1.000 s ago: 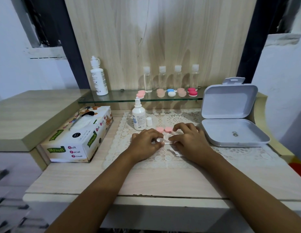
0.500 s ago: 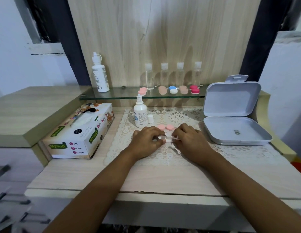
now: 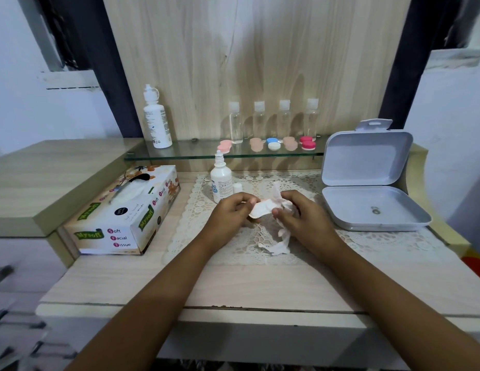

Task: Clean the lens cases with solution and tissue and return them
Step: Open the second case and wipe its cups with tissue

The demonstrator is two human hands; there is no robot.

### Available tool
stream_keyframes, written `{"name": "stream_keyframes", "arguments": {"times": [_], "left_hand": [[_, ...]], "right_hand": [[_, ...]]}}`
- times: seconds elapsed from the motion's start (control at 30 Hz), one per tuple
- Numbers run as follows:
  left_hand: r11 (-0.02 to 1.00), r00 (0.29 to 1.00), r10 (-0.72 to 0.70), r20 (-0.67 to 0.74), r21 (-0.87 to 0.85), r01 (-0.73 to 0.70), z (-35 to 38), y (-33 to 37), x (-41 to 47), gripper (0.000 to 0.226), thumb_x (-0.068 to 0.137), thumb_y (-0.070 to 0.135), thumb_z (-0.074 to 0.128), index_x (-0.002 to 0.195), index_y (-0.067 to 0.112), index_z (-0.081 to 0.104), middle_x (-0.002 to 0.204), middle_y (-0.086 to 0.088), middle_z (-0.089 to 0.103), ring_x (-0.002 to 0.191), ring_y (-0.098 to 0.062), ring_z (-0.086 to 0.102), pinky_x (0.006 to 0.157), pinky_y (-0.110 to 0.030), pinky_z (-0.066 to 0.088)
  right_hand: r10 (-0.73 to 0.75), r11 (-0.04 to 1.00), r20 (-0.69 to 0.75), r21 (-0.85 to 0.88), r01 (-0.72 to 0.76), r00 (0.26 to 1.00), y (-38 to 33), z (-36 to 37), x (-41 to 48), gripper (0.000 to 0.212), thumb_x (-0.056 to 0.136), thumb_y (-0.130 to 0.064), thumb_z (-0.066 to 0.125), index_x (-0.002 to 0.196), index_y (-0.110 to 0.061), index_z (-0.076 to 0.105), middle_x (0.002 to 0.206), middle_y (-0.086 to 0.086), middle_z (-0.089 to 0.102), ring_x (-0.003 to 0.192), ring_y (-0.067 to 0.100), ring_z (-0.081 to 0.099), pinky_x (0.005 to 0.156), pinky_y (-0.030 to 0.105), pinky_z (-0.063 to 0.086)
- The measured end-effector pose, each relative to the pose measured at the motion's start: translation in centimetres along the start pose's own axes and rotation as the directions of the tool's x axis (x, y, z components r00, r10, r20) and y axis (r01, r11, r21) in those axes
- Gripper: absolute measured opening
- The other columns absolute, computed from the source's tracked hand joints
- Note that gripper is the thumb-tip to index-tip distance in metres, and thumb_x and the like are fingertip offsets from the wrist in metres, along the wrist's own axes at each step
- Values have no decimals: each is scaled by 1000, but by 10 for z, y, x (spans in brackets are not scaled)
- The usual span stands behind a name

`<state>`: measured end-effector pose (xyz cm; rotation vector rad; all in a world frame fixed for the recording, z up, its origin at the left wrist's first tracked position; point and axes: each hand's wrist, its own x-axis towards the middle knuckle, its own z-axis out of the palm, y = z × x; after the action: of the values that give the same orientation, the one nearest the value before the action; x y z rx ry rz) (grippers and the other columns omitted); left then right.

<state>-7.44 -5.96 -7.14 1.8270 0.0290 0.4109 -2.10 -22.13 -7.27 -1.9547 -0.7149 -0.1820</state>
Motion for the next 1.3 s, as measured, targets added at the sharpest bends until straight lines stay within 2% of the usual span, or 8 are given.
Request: {"name": "stream_keyframes", "arguments": {"times": [0.17, 0.3, 0.53, 0.63, 0.8, 0.97, 1.13, 1.3], "left_hand": [[995, 999, 12, 42, -97, -8, -3, 3, -1, 6, 90, 15, 59, 93, 17, 63, 76, 5, 68, 67, -6, 65, 61, -23, 48], [996, 994, 79, 71, 33, -82, -2, 0, -4, 26, 77, 10, 74, 99, 22, 65, 90, 5, 69, 80, -5, 62, 72, -18, 51], [992, 992, 123, 31, -23, -122, -5, -3, 0, 27, 77, 5, 73, 98, 19, 67, 96, 5, 70, 90, -6, 65, 79, -17, 50], [993, 994, 97, 56, -71, -93, -6, -3, 2, 31, 76, 1, 72, 102, 18, 67, 98, 3, 71, 94, -8, 66, 80, -18, 50], [991, 995, 75, 66, -120, -66, -7, -5, 2, 32, 75, 0, 73, 97, 23, 69, 92, 8, 72, 91, -6, 66, 78, -18, 51], [985, 995, 58, 84, -169, -43, -7, -5, 3, 38, 75, -4, 71, 104, 19, 67, 95, 6, 73, 94, -8, 67, 78, -18, 51], [984, 997, 29, 73, -178, -16, -8, -8, 3, 34, 74, -2, 72, 100, 21, 69, 92, 4, 73, 90, -10, 67, 81, -23, 53], [980, 997, 24, 72, -197, -9, -9, -7, 3, 35, 73, -3, 72, 99, 20, 69, 92, 5, 73, 91, -9, 67, 78, -21, 53]], "right_hand": [[9, 1000, -61, 29, -8, 998, -2, 1, 1, 38, 86, -20, 64, 122, -9, 58, 104, -2, 61, 90, 8, 54, 63, 1, 36], [-31, 999, -105, -31, 27, 994, 1, 0, 1, 37, 86, -19, 64, 122, -8, 58, 111, 10, 65, 90, 10, 52, 68, 11, 33], [-315, 936, -89, -194, 294, 945, 11, 4, 0, 26, 84, -6, 61, 109, -8, 69, 104, 12, 61, 89, 22, 61, 76, 8, 36], [-411, 882, -64, -282, 379, 909, 13, 4, -3, 28, 79, -13, 61, 104, -19, 72, 113, 12, 56, 88, 23, 58, 74, 25, 45], [-359, 888, -152, -359, 287, 921, 14, -2, 1, 28, 77, -18, 59, 101, -19, 73, 118, 15, 56, 96, 31, 57, 72, 46, 52], [-460, 812, -29, -419, 407, 888, 13, -1, -4, 31, 76, -24, 54, 101, -31, 72, 122, 12, 55, 103, 32, 55, 80, 42, 46], [-416, 836, -132, -444, 322, 900, 13, -3, -1, 30, 74, -26, 53, 96, -27, 74, 121, 12, 56, 106, 34, 54, 78, 42, 44], [-467, 795, -55, -462, 392, 882, 15, -2, -4, 36, 63, -19, 77, 97, -32, 73, 125, 8, 54, 108, 30, 52, 78, 38, 41]]}}
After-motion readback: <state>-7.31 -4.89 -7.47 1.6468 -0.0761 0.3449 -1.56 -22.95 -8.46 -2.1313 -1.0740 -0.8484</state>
